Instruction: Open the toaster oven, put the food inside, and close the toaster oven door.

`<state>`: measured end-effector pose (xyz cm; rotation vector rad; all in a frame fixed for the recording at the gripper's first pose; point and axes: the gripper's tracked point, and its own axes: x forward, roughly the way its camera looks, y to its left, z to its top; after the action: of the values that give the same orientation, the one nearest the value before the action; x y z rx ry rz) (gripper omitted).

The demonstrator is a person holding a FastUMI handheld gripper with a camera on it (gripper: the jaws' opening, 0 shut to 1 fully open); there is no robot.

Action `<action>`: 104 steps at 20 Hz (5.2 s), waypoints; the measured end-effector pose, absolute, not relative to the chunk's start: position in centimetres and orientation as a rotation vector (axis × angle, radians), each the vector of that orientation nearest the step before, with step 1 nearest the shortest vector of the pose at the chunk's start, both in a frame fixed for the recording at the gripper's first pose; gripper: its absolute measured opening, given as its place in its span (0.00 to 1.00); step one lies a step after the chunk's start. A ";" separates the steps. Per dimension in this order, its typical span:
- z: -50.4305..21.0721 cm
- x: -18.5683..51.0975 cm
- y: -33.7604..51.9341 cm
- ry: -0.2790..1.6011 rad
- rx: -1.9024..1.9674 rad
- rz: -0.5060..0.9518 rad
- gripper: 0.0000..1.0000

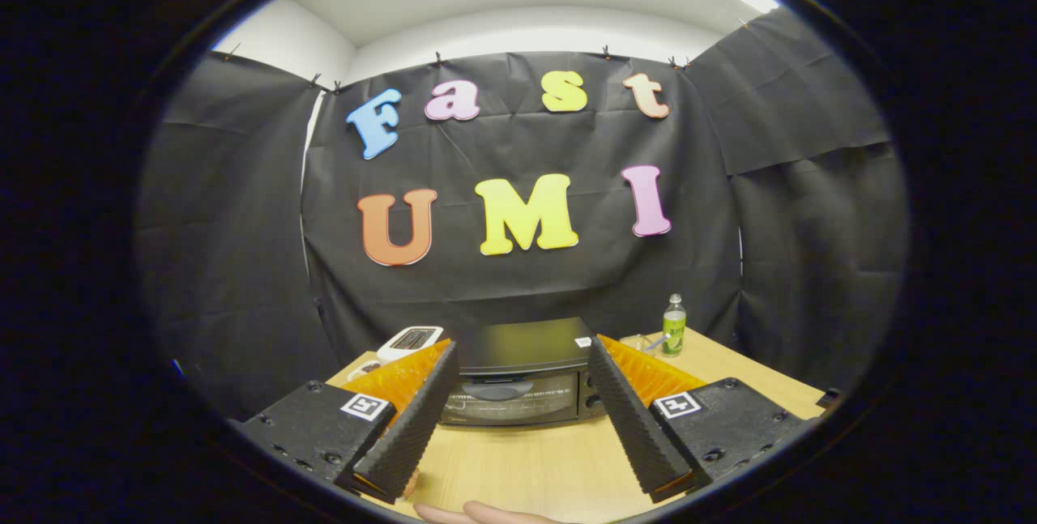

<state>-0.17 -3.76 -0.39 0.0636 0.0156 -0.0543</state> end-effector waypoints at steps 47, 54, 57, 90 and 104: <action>-17.8 15.2 -0.9 0.431 -0.040 -0.028 1.00; -19.4 12.4 -1.0 0.428 -0.055 -0.041 1.00; -20.5 11.2 -0.9 0.442 -0.074 -0.040 1.00; -25.7 -1.6 11.1 1.092 0.361 0.487 0.91; -27.0 -1.8 15.2 1.187 0.480 0.606 0.56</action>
<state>-1.84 15.21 -26.99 0.4805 1.1874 0.6060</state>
